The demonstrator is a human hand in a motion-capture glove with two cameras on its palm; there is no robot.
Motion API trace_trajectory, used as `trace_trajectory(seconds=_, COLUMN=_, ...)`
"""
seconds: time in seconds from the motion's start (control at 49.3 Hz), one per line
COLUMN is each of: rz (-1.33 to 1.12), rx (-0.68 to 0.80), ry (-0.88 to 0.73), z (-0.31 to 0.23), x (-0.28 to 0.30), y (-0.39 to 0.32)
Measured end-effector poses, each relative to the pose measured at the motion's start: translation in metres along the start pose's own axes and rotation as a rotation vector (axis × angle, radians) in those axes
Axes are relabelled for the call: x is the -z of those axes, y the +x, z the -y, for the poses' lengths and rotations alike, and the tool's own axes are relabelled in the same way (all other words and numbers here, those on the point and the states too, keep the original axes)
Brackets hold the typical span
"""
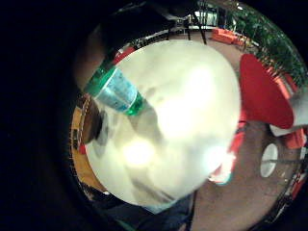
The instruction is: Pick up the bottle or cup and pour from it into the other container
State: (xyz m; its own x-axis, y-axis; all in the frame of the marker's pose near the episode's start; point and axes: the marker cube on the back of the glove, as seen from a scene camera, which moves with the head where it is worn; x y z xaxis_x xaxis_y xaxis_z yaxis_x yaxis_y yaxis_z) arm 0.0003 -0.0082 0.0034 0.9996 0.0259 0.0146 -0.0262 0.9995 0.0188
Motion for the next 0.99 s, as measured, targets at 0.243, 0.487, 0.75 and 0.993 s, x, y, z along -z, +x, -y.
trace_trajectory(seconds=0.243, rz=0.328, rx=0.01, ry=-0.06, z=0.057, x=-0.052, y=0.003)
trace_trajectory(seconds=0.487, rz=0.574, rx=0.036, ry=0.099, z=0.09, x=-0.074, y=-0.006)
trace_trajectory(seconds=0.75, rz=0.496, rx=0.078, ry=0.066, z=0.086, x=-0.06, y=-0.027)
trace_trajectory(seconds=0.993, rz=0.024, rx=0.256, ry=0.011, z=0.071, x=-0.022, y=-0.109)
